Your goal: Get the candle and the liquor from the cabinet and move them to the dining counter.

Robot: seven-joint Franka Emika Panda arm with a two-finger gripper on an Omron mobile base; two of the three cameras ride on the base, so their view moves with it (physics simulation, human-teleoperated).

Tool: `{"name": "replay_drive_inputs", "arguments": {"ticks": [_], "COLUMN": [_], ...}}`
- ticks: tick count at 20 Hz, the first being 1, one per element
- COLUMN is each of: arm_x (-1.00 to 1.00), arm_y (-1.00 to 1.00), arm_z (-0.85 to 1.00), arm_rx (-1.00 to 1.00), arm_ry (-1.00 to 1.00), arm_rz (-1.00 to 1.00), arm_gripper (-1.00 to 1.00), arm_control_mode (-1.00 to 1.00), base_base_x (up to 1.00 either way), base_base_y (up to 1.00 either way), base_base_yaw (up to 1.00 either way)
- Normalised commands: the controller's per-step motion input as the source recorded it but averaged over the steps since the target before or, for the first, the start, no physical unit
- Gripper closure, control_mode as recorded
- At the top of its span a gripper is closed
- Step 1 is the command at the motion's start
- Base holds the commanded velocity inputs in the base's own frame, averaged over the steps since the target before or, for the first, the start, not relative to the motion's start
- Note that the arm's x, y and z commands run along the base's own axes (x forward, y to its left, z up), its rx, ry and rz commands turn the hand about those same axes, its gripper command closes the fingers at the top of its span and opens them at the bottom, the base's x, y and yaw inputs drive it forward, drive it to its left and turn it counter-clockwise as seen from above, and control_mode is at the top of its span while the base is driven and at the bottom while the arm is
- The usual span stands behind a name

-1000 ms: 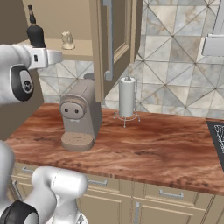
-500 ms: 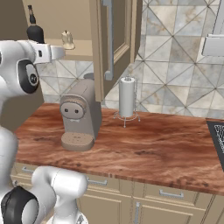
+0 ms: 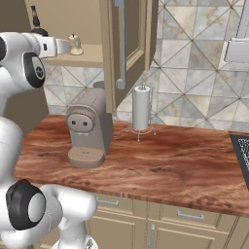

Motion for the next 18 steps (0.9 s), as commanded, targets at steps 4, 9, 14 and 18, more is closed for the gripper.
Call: {"name": "replay_drive_inputs", "arguments": {"ticks": [4, 9, 14, 18], "arm_x": [0.20, 0.26, 0.40, 0.38], "arm_y": [-0.07, -0.04, 0.06, 0.17], "arm_z": [0.01, 0.00, 0.02, 0.06], "arm_rx": [0.02, 0.01, 0.00, 0.00], "arm_ry": [0.04, 0.03, 0.01, 0.00], "arm_rz": [0.00, 0.00, 0.00, 0.00], "arm_gripper": [-1.00, -1.00, -1.00, -1.00], "arm_control_mode": [-1.00, -1.00, -1.00, -1.00], "base_base_x": [0.00, 0.00, 0.00, 0.00], "base_base_y": [0.00, 0.00, 0.00, 0.00], "base_base_yaw": [0.00, 0.00, 0.00, 0.00]}}
